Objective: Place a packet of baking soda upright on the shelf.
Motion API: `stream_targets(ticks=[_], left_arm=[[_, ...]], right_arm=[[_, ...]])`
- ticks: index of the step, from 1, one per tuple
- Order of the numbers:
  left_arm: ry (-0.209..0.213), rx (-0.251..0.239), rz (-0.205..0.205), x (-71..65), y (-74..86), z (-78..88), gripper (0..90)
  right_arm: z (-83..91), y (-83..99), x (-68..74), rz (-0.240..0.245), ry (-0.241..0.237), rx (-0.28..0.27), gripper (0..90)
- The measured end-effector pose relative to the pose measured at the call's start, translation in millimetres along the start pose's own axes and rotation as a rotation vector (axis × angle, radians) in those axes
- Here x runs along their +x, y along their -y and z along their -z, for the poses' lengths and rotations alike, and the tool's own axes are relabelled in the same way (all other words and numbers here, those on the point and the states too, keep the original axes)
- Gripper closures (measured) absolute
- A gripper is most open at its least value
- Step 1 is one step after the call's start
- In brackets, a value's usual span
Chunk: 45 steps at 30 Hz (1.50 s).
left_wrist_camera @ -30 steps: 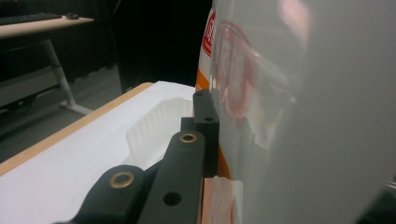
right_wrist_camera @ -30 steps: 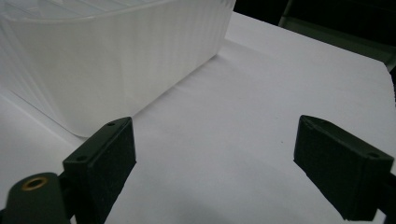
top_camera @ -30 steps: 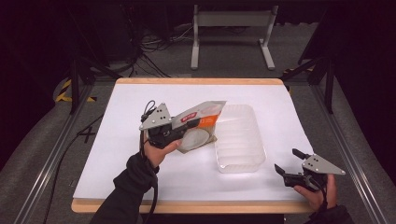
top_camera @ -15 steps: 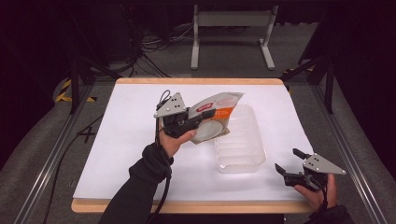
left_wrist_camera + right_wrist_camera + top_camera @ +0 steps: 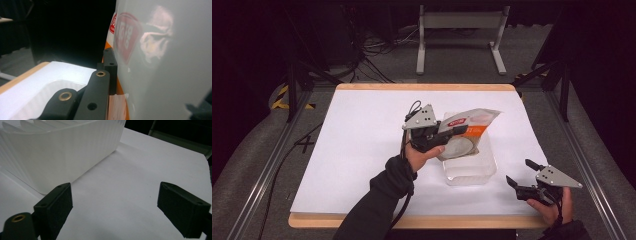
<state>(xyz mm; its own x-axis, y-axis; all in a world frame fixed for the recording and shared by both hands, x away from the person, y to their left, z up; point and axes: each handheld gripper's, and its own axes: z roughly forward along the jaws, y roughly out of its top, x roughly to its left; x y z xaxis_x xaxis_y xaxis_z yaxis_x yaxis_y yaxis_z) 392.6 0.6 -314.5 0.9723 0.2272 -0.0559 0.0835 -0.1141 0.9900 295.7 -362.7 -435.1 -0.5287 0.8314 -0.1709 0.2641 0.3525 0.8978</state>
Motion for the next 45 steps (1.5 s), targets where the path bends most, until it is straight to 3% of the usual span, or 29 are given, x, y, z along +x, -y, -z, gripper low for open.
stream_targets(ticks=[6,10,13,19,26,34,40,45], left_arm=[[0.056,-0.019,0.022,-5.9,9.9,-11.8,89.5],[0.068,-0.016,0.023,-8.4,16.5,-19.7,89.6],[0.079,-0.015,0.04,-8.0,22.8,-25.2,89.5],[0.114,-0.058,0.084,-5.5,35.7,-29.9,89.5],[0.13,-0.073,0.05,-6.9,33.2,-30.9,89.5],[0.093,-0.077,0.057,0.8,32.3,-31.1,89.5],[0.105,-0.087,0.045,1.1,24.7,-34.1,89.5],[0.128,-0.094,0.056,2.2,30.9,-39.1,89.5]], right_arm=[[0.2,0.3,-0.1,-0.002,0.001,0.002,13.2],[-0.4,0.3,0.5,0.001,-0.002,0.006,13.2],[-0.2,-0.3,1.4,0.005,-0.005,0.006,13.2],[-0.7,0.0,1.2,0.004,-0.008,0.008,13.2],[-1.1,0.0,2.1,0.008,-0.013,0.01,13.1],[-2.2,0.3,2.7,0.011,-0.019,0.018,13.0],[-3.5,0.5,3.5,0.019,-0.028,0.028,12.9],[-3.7,0.6,3.8,0.022,-0.031,0.03,12.9]])
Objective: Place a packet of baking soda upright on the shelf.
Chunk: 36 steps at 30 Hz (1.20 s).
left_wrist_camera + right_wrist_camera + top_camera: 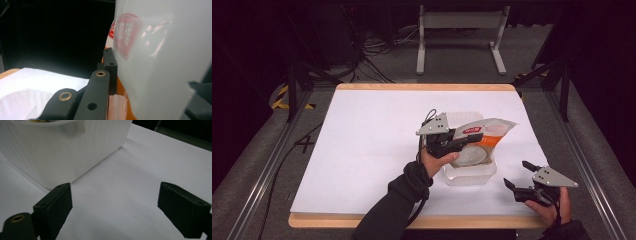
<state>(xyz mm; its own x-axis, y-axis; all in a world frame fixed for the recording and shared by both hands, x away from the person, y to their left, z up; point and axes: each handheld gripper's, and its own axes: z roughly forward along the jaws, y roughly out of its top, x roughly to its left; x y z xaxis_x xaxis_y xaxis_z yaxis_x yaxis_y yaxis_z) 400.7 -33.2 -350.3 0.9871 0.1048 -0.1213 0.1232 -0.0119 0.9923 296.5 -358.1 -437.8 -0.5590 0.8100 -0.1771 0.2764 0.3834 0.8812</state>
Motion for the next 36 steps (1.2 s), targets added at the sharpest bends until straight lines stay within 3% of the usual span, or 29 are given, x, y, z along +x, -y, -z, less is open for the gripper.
stream_targets(ticks=[10,14,18,23,26,31,36], left_arm=[[0.015,-0.053,0.018,8.4,8.5,2.5,89.5],[0.02,-0.03,0.004,7.8,17.4,-1.0,89.4],[0.044,-0.007,0.042,10.8,37.3,-2.8,88.9],[0.05,0.028,0.048,10.2,49.8,-1.0,87.7],[0.04,0.05,0.055,11.7,53.9,4.6,87.2],[0.004,0.099,0.032,11.8,58.2,9.4,84.9],[-0.02,0.118,0.011,10.6,57.5,11.3,84.5]], right_arm=[[-0.3,-0.6,1.5,0.002,-0.006,0.002,12.9],[0.2,-1.4,2.4,0.006,-0.008,0.0,12.9],[0.2,-1.2,2.3,0.007,-0.008,0.001,12.9],[0.7,-1.7,2.6,0.007,-0.008,-0.001,12.8],[0.9,-1.9,2.9,0.007,-0.007,-0.001,12.8],[1.2,-2.8,3.9,0.01,-0.008,-0.002,12.8],[1.0,-2.8,4.0,0.012,-0.007,-0.001,12.8]])
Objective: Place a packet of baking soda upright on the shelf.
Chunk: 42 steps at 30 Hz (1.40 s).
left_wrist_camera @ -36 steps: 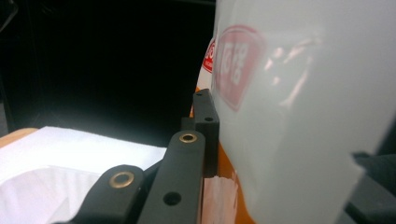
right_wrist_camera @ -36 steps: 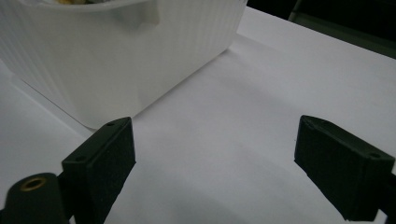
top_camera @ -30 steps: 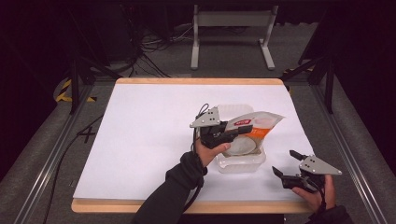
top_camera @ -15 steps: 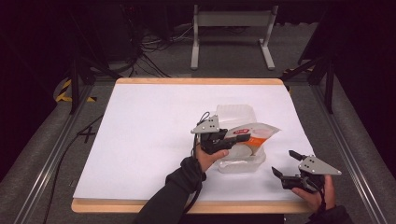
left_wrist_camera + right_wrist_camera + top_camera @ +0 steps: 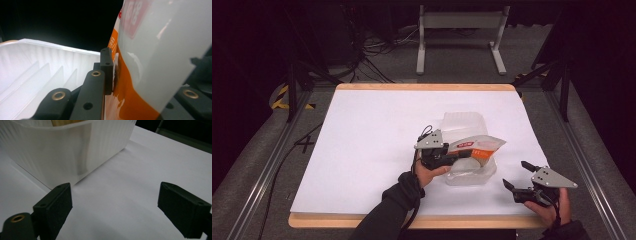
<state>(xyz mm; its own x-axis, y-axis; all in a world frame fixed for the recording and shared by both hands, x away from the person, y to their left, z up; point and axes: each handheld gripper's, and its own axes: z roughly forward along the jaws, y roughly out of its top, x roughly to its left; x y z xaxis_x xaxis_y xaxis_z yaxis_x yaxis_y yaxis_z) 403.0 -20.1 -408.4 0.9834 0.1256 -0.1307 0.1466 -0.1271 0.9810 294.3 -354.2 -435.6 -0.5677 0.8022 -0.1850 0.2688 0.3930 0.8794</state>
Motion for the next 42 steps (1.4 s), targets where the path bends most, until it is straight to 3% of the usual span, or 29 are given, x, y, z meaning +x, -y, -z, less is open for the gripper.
stream_targets(ticks=[13,17,32,37,40,42], left_arm=[[-0.041,0.028,-0.019,-4.7,-4.8,2.0,82.4],[-0.037,0.007,-0.009,-5.3,-8.0,4.5,81.7],[-0.08,0.012,-0.073,-11.1,-31.4,18.8,79.9],[-0.125,0.038,-0.086,-11.3,-34.3,24.7,63.9],[-0.175,0.055,-0.09,-11.2,-35.5,30.0,48.7],[-0.186,0.065,-0.086,-10.0,-34.9,33.7,38.7]], right_arm=[[0.1,-0.5,0.6,0.005,0.0,0.0,12.9],[-0.1,-0.3,0.3,0.004,-0.001,0.001,12.9],[0.7,0.0,-0.9,-0.003,0.001,-0.002,12.9],[1.0,-0.3,-0.8,-0.004,0.002,-0.003,12.9],[0.8,-0.1,-0.7,-0.005,-0.001,-0.002,12.8],[0.4,0.0,-0.6,-0.003,-0.002,0.0,12.8]])
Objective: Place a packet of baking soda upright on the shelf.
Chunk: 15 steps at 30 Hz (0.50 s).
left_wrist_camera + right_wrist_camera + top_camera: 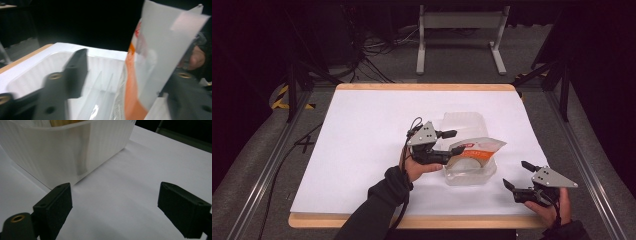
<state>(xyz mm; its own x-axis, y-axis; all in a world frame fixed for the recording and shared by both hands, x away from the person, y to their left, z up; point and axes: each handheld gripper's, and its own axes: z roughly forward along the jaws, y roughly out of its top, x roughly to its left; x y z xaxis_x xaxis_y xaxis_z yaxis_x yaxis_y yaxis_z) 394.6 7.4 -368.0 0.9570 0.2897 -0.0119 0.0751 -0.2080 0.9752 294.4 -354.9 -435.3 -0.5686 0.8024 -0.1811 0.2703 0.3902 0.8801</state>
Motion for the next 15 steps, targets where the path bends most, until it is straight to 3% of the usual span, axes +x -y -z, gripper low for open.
stream_targets(ticks=[8,13,15], left_arm=[[-0.079,0.097,0.018,7.1,12.1,9.0,14.6],[-0.112,0.163,-0.022,6.9,21.2,15.5,9.4],[-0.106,0.183,-0.018,7.5,25.6,17.9,7.8]], right_arm=[[-0.2,0.3,0.6,0.002,-0.003,0.004,12.8],[-0.3,0.8,0.2,0.002,-0.002,0.006,12.8],[-0.1,0.9,0.0,0.001,0.0,0.006,12.8]])
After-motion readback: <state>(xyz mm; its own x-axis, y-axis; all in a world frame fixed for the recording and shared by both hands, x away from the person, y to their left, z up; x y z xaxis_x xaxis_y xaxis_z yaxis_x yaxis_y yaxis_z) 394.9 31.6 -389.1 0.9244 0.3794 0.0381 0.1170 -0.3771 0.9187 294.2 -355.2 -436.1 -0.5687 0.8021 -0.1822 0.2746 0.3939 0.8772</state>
